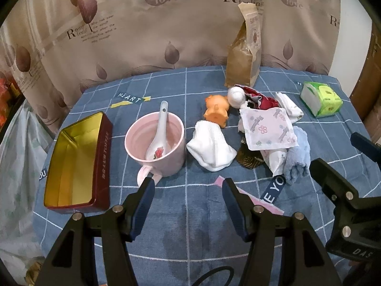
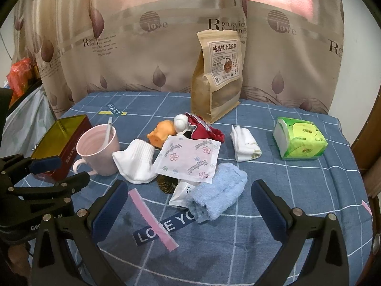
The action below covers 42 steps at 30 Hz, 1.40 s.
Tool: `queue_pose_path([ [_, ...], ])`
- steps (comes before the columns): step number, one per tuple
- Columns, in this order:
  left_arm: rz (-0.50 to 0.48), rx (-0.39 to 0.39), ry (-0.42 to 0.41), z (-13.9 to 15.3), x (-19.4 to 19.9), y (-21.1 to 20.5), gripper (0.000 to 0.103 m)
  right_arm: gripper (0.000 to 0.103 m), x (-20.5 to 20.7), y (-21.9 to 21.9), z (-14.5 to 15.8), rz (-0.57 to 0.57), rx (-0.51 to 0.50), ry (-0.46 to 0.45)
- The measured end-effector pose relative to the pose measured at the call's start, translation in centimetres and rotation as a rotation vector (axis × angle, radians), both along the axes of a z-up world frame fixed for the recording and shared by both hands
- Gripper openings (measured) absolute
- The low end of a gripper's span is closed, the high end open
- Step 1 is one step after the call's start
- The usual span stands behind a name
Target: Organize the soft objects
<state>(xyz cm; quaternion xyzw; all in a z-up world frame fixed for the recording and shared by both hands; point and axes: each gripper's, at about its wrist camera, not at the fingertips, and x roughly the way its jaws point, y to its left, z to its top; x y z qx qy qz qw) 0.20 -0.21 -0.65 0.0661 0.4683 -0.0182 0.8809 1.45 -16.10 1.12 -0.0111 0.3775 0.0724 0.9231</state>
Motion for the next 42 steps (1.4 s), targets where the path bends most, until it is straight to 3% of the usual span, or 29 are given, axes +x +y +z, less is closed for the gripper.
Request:
queue_pose_path([
  [42,0.001,0.001,0.012,-0.24,-0.29,-0.06,0.060,0.101,-0.10,-0.15,-0.02,-0.002,0.001,0.000],
])
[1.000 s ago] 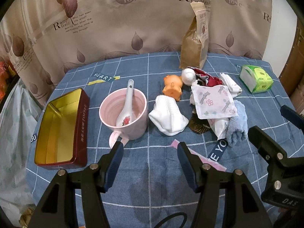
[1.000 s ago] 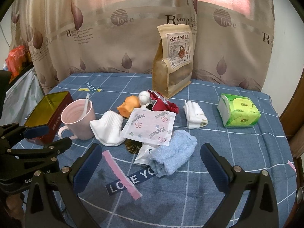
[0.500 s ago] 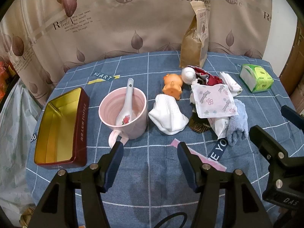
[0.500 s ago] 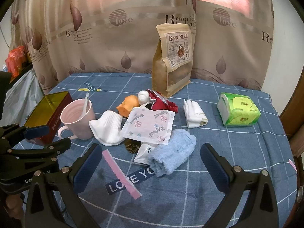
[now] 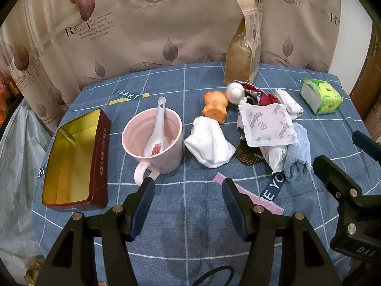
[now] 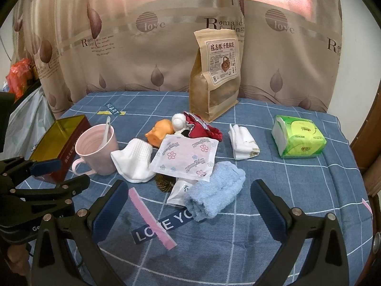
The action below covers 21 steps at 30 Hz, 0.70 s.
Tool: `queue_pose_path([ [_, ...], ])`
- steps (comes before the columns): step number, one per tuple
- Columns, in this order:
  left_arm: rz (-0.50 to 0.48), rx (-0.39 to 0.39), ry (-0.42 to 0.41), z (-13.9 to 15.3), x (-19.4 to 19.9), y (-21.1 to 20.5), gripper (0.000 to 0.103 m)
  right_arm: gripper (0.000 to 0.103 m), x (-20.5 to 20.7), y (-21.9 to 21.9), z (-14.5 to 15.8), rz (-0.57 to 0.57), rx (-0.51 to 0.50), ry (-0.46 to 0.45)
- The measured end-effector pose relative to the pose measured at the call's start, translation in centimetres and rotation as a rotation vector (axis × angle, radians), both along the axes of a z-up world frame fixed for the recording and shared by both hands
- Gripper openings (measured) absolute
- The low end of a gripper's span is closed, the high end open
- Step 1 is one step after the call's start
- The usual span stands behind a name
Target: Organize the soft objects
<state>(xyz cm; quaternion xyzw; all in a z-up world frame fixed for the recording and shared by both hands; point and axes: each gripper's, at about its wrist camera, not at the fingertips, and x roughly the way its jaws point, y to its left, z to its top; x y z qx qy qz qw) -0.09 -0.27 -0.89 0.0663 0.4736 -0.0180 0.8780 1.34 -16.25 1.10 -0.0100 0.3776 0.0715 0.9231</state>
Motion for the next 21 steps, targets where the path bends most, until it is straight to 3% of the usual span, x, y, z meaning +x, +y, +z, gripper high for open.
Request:
queue_pose_path([
  [21,-0.012,0.006,0.024,-0.6,0.6,-0.6,0.060,0.101,0.7,-1.6,-0.3,-0.032,-0.006,0.004],
])
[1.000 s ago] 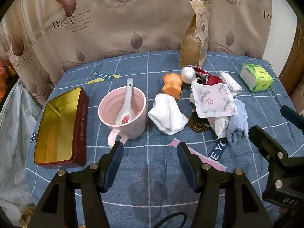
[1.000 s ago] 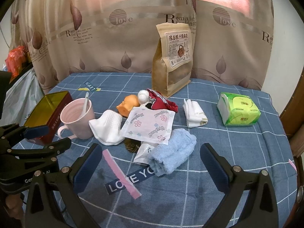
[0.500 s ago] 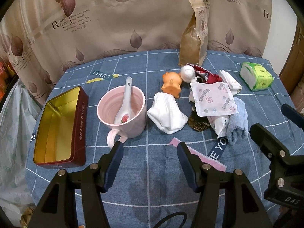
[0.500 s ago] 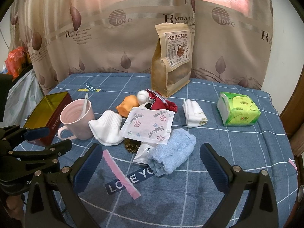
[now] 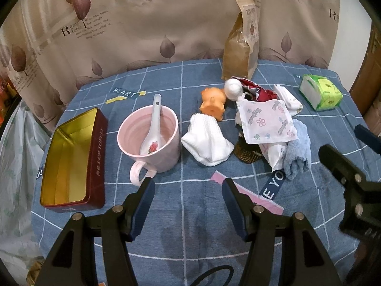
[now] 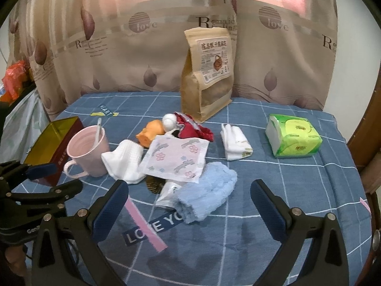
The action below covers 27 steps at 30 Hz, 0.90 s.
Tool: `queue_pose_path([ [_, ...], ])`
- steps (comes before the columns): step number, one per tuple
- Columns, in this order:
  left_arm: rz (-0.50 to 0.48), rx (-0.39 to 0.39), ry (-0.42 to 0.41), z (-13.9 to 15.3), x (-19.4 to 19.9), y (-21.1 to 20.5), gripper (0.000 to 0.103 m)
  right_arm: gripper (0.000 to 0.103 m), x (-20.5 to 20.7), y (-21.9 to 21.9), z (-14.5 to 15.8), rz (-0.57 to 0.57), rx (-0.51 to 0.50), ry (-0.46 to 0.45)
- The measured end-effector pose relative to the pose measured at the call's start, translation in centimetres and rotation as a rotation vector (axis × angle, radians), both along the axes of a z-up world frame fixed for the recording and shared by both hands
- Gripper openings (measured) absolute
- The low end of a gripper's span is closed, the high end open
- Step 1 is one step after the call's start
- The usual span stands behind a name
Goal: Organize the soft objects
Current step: 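Reach the right tool to the rolled white towel and grasp it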
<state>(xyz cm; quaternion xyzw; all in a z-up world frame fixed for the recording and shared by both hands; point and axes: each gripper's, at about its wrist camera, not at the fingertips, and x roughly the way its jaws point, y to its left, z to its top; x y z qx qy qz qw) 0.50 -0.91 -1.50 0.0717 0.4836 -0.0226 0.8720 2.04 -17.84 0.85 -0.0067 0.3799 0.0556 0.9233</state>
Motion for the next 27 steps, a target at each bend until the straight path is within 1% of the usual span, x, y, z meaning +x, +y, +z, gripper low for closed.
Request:
queue_pose_path([
  [7,-0.012,0.010,0.009,-0.2,0.6,-0.4,0.060,0.097,1.6,-2.8,-0.9,-0.042,-0.030,0.002],
  [13,-0.021,0.014,0.023,-0.5,1.1,-0.9,0.060,0.091,4.2,-5.4,-2.8,-0.060,-0.060,0.030],
  [19,-0.033,0.014,0.032,-0.8,2.0,-1.5,0.060,0.083,8.4,-7.7,-5.3,-0.066,-0.025,0.084],
  [27,-0.056,0.018,0.049,-1.3,3.6,-2.9,0.060,0.083,14.0,-8.8,-7.6,-0.044,-0.041,0.099],
])
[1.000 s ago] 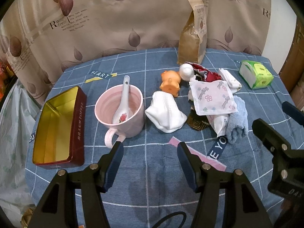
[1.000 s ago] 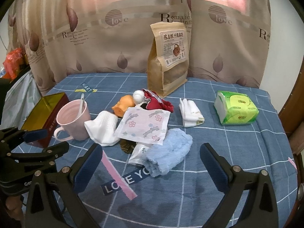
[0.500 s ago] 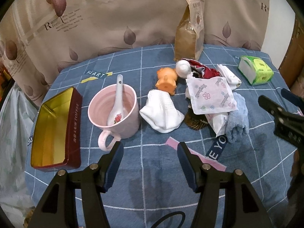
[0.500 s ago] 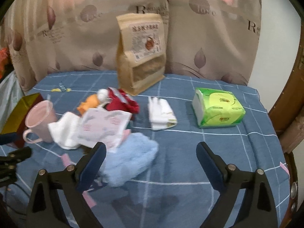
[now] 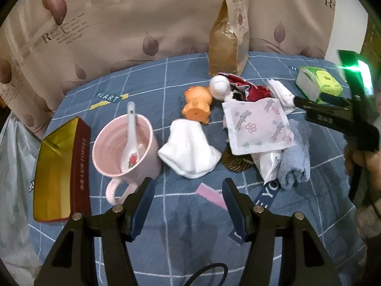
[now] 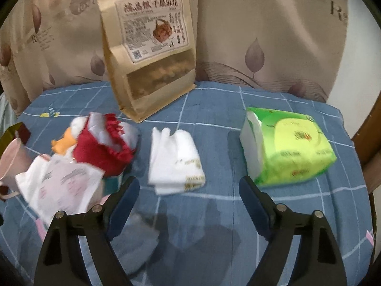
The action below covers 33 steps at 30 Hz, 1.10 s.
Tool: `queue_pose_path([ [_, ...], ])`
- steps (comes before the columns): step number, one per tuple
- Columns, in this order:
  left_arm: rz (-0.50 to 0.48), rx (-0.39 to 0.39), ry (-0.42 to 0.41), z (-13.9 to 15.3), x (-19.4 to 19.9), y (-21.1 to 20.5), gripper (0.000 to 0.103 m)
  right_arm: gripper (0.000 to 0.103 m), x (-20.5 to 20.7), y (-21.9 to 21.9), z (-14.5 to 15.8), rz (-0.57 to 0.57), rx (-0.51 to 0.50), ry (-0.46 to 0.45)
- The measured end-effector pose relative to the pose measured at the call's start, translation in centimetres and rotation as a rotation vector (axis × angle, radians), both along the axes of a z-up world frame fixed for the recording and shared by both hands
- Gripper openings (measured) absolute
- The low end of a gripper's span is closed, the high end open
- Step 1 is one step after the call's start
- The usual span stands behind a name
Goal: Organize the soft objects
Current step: 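Reach the right tool to the rolled white towel and grasp it, then grasp the floral wet-wipe packet with the left tool while the right tool holds the towel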
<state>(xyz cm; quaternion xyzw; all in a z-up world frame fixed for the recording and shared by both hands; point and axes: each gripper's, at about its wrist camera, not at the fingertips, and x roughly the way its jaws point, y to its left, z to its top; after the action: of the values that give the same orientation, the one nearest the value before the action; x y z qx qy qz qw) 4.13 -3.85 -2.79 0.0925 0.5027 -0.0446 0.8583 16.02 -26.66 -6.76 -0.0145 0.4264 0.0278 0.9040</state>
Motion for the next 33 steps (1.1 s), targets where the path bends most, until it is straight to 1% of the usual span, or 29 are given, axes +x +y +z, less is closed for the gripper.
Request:
queue_pose_path([
  [3,-0.015,0.007,0.003,-0.1,0.6,-0.7,0.060,0.083,1.9,-0.2,-1.1,0.009,-0.004,0.016],
  [9,-0.047,-0.017,0.028,-0.4,2.0,-2.4,0.060,0.083,4.5,0.2,-2.6,0.037,-0.012,0.025],
  [11,-0.059,-0.024,0.034,-0.5,2.4,-3.0,0.060,0.079,5.3,0.4,-3.1,0.044,-0.009,0.035],
  [13,-0.071,-0.035,0.044,-0.7,2.8,-3.4,0.061,0.063,5.9,0.6,-3.5,0.059,0.016,0.046],
  [14,-0.075,-0.045,0.051,-0.7,3.0,-3.6,0.061,0.058,6.1,0.6,-3.6,0.069,0.037,0.049],
  [15,-0.079,-0.053,0.052,-0.8,3.2,-3.7,0.061,0.048,6.3,0.6,-3.6,0.076,0.058,0.050],
  [16,-0.082,-0.062,0.052,-0.8,3.3,-3.9,0.061,0.041,6.3,0.7,-3.6,0.082,0.077,0.050],
  [18,-0.092,-0.082,0.059,-0.8,3.6,-4.1,0.061,0.034,6.2,1.0,-3.5,0.092,0.093,0.047],
  [19,-0.095,-0.087,0.064,-0.9,3.8,-4.4,0.062,0.031,6.1,1.0,-3.5,0.093,0.091,0.041],
  [21,-0.104,-0.100,0.070,-1.0,4.0,-4.7,0.062,0.028,5.5,1.1,-3.4,0.092,0.079,0.032],
  [23,-0.113,-0.111,0.077,-1.1,4.2,-5.1,0.062,0.026,4.8,0.9,-3.3,0.081,0.087,0.030],
  [33,-0.155,-0.120,0.094,-2.1,5.5,-7.0,0.062,0.025,-0.6,-2.2,-3.2,-0.034,0.054,0.017],
])
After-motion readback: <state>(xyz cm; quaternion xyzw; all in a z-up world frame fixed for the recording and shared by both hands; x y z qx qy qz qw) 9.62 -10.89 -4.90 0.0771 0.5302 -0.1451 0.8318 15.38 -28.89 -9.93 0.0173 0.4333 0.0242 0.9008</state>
